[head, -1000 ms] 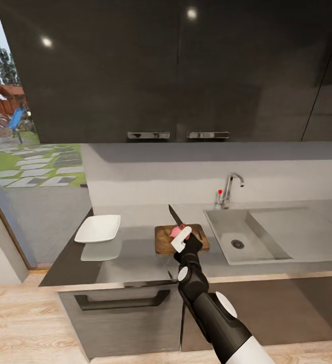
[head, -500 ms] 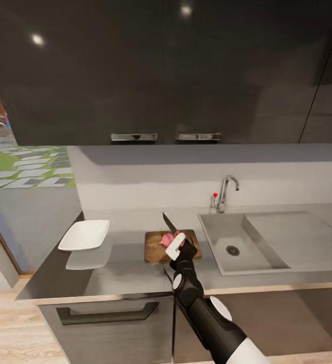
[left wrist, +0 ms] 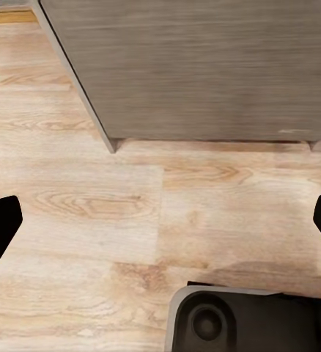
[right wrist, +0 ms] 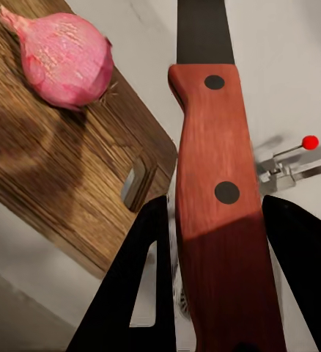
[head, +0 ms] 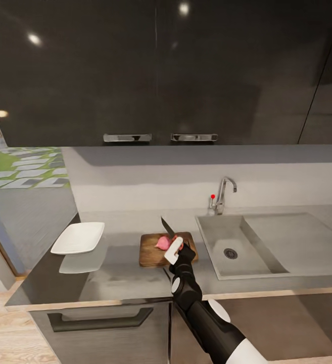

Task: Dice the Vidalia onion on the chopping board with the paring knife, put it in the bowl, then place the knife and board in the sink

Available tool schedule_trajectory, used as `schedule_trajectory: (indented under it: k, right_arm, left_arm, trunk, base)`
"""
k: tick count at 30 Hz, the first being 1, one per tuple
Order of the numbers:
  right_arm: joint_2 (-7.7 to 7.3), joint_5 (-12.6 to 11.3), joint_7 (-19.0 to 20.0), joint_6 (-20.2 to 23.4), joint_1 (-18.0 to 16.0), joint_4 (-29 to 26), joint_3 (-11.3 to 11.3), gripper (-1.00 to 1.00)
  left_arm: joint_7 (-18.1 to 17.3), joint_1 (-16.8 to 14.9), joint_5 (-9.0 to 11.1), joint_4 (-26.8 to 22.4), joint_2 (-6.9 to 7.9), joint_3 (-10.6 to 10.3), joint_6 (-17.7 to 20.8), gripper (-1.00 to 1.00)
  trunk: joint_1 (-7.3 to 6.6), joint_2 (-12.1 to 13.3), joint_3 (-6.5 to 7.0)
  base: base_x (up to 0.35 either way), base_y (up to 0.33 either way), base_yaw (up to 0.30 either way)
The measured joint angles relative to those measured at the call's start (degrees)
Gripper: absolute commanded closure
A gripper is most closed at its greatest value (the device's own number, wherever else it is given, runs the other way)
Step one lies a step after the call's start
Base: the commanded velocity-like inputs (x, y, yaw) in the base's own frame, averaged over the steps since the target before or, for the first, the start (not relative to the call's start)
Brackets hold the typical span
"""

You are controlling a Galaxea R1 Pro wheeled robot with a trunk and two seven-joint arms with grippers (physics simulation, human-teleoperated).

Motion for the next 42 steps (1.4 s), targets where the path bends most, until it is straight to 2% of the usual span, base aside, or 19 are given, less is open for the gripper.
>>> schedule_trajectory:
  k: [9, 42]
  right_arm:
    - [0.00, 0.0, 0.1, 0.0, 0.0, 0.3, 0.0, 1.00]
    - [0.00, -0.1, 0.3, -0.2, 0.0, 3.0, 0.5, 1.00]
  left_arm:
    - [0.0, 0.0, -0.1, 0.7, 0.00, 0.0, 0.0, -1.00]
    - [0.0, 0.0, -0.1, 0.9, 0.00, 0.0, 0.0, -1.00]
  trunk:
    - [0.01, 0.0, 0.00]
    - [0.00, 0.0, 0.00]
  base:
    - [-0.143, 0.000, 0.000]
    - [-0.002, 0.000, 0.000]
